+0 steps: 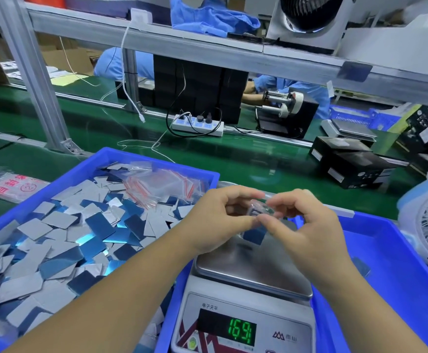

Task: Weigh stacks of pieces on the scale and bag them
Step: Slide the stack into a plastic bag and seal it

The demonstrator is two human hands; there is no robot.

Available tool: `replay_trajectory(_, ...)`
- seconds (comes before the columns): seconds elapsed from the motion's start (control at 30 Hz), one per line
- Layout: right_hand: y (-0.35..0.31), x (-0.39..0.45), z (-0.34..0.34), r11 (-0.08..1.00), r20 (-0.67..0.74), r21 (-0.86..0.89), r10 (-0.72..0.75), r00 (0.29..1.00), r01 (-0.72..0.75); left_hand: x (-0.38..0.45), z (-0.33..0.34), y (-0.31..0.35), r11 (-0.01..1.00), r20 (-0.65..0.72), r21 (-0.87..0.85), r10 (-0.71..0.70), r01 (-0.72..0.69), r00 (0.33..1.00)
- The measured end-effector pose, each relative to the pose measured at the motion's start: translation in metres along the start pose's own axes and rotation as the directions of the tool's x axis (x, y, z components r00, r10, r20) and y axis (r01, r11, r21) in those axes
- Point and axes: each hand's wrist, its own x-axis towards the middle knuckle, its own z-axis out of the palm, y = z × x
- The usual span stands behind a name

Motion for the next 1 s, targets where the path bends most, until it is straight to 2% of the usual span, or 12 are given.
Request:
replay_trajectory(0.1,0.0083,0.0014,-0.0029,0.993,0.170,-0.079,0.098,0.981,-0.085,0.0009,-0.0058,-0.0041,0.984,0.024,0.174,-0.042,0.037,0.999)
replay_trajectory(0.2,0.0112,0.0020,-0.0043,0.988,0.242,-0.053,0.151,0.958,-0.143,-0.0003,-0.0070,-0.0039,0.987,0.038,0.147,-0.068,0.062,0.997)
replay_trajectory(0.33,0.0114,0.0027,-0.0054,0.975,0.217,0.087,0.182,0.959,-0.205,0.0002,-0.0068,-0.0008,0.997,0.000,-0.004,-0.079,0.079,0.997)
replay_trajectory(0.5,0.0088,0.0030,-0.0063,0.914,0.237,0.267,0.246,0.940,-0.307,0.0008,-0.0074,0.0003,0.993,-0.076,-0.067,-0.102,0.097,0.992)
replay_trajectory(0.6,0.0044,0.0041,-0.0081,0.881,0.185,0.374,0.237,0.954,-0.291,0.0005,-0.0071,0.0011,0.987,-0.077,-0.135,-0.101,0.090,0.992)
replay_trajectory(0.67,0.0054,0.0045,-0.0079,0.883,0.195,0.373,0.226,0.954,-0.285,0.0013,-0.0087,0.0007,0.991,-0.071,-0.091,-0.107,0.100,0.992)
replay_trajectory(0.77,0.0114,0.0025,-0.0052,0.903,0.263,0.278,0.256,0.930,-0.327,0.0010,-0.0116,-0.0014,0.986,-0.016,-0.035,-0.166,0.166,0.986)
replay_trajectory(0.9,0.0076,0.0032,-0.0080,0.891,0.190,0.355,0.227,0.955,-0.283,-0.0004,-0.0104,0.0028,0.993,-0.029,-0.039,-0.114,0.113,0.993)
replay_trajectory(1.0,0.0085,0.0033,-0.0062,0.881,0.208,0.361,0.244,0.947,-0.306,-0.0009,-0.0105,0.0024,0.989,-0.030,-0.057,-0.139,0.138,0.990)
